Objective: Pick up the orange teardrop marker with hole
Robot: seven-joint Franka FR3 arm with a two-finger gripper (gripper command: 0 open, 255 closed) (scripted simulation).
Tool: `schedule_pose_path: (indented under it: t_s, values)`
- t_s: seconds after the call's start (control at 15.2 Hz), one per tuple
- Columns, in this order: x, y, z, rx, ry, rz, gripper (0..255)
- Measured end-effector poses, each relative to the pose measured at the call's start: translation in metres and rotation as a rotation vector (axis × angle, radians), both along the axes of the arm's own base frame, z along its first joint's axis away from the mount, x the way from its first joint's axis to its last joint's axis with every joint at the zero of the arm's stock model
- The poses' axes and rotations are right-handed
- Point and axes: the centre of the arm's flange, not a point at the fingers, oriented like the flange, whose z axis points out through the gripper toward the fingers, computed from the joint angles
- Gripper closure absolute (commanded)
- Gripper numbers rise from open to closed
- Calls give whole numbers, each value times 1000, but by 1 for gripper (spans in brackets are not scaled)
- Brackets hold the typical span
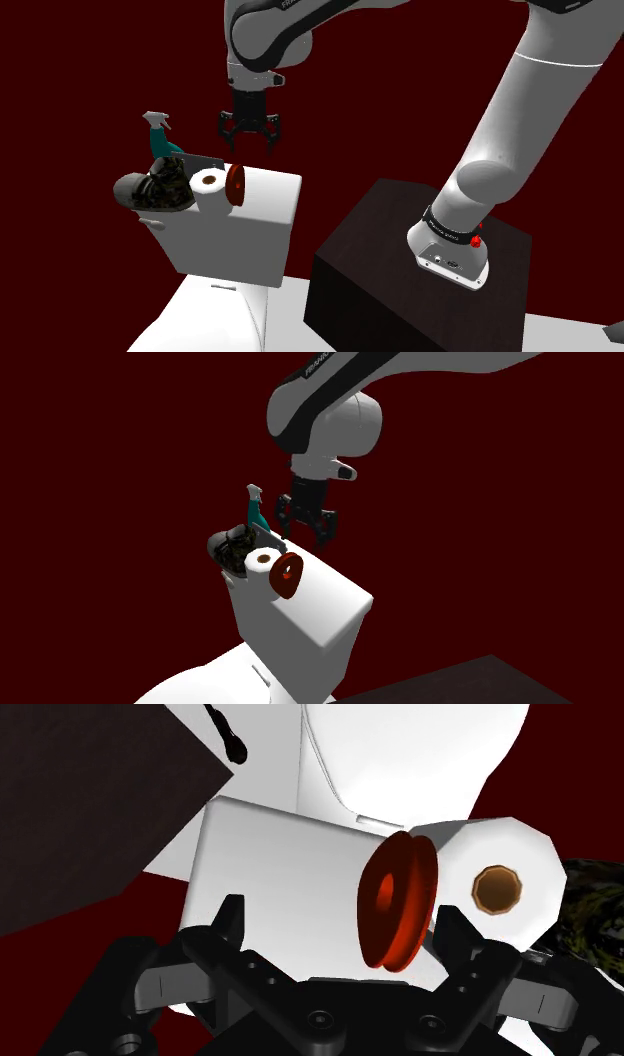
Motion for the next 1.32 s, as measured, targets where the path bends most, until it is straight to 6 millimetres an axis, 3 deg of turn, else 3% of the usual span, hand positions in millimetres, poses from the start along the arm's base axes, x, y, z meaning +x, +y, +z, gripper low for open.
schedule_pose_path:
  t_s: [0.26,0.4,0.86,0.92,1.32]
  values:
    - [40,14,-30,5,23,-121,0]
    - [50,16,-48,7,32,-159,0]
    - [54,15,-83,7,34,-173,0]
    - [54,15,-86,7,35,-173,255]
    - [56,15,-85,10,27,-173,255]
